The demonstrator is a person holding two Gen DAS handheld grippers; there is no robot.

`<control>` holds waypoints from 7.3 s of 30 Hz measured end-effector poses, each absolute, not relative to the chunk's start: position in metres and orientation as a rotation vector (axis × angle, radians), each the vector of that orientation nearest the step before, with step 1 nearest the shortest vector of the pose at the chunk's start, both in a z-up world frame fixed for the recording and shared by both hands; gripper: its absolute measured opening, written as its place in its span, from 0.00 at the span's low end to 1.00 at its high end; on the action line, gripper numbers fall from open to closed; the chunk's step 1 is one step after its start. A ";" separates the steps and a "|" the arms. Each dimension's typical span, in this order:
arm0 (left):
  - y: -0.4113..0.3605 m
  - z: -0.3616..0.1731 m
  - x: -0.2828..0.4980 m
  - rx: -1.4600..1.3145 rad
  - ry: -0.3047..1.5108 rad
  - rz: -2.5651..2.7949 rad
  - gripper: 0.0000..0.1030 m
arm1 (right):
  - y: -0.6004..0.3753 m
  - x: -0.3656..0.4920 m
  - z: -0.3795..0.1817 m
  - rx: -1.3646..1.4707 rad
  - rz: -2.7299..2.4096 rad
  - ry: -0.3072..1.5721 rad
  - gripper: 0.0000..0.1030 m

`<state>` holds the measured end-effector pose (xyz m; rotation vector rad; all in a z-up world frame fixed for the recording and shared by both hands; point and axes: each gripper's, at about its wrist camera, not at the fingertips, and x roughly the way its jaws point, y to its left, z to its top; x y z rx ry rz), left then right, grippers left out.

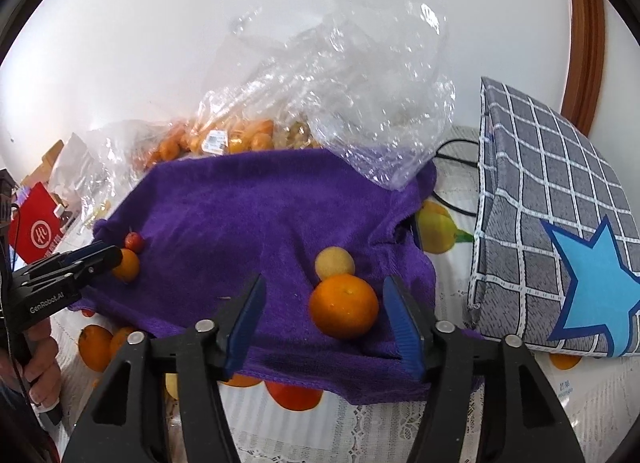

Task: Organize fruits
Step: 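Open both grippers to release the oranges on the towel, then move both grippers back off the towel toward the loose oranges on the table, then grasp a small orange with the right gripper while the left grasps a large orange, then carry the small orange with the right gripper while the left carries the large orange onto the towel, then open both grippers to release the two oranges on the towel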

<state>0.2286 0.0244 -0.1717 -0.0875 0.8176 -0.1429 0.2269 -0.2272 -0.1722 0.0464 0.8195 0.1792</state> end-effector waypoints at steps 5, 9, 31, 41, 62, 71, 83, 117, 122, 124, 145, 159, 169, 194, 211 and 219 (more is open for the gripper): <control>0.025 -0.168 0.227 -0.091 0.796 -0.135 0.38 | -0.227 0.223 -0.168 0.071 0.204 0.789 0.60; 0.026 -0.164 0.224 -0.094 0.767 -0.124 0.38 | -0.228 0.222 -0.166 0.063 0.181 0.764 0.60; 0.022 -0.165 0.221 -0.092 0.758 -0.134 0.38 | -0.228 0.210 -0.157 0.052 0.155 0.734 0.60; 0.016 -0.161 0.209 -0.099 0.726 -0.172 0.38 | -0.227 0.193 -0.157 0.074 0.147 0.738 0.60; 0.072 -0.160 0.157 -0.181 0.719 -0.092 0.38 | -0.201 0.133 -0.173 0.051 0.170 0.833 0.56; 0.087 -0.164 0.143 -0.208 0.739 -0.083 0.38 | -0.165 0.116 -0.178 0.059 0.332 0.876 0.51; 0.064 -0.168 0.142 -0.200 0.787 -0.283 0.38 | -0.136 0.116 -0.199 -0.016 0.369 0.962 0.34; 0.026 -0.185 0.159 -0.184 0.913 -0.351 0.39 | -0.214 0.120 -0.201 0.021 0.166 0.953 0.34; 0.043 -0.172 0.156 -0.260 0.840 -0.336 0.39 | -0.222 0.118 -0.198 0.077 0.166 0.931 0.34; 0.048 -0.168 0.154 -0.274 0.812 -0.319 0.39 | -0.224 0.116 -0.196 0.093 0.172 0.919 0.34; 0.057 -0.152 0.146 -0.258 0.733 -0.240 0.39 | -0.231 0.132 -0.149 0.134 0.146 0.803 0.34; 0.074 -0.135 0.170 -0.271 0.734 -0.216 0.39 | -0.228 0.162 -0.130 0.134 0.128 0.766 0.34; 0.087 -0.119 0.201 -0.250 0.703 -0.162 0.39 | -0.225 0.197 -0.124 0.166 0.129 0.730 0.34; 0.057 -0.160 0.240 -0.207 0.847 -0.196 0.39 | -0.169 0.230 -0.189 0.017 0.269 0.903 0.34; 0.058 -0.170 0.243 -0.238 0.919 -0.177 0.39 | -0.167 0.232 -0.196 -0.006 0.261 0.908 0.35; 0.055 -0.172 0.245 -0.217 0.922 -0.171 0.40 | -0.167 0.223 -0.185 -0.021 0.264 0.857 0.44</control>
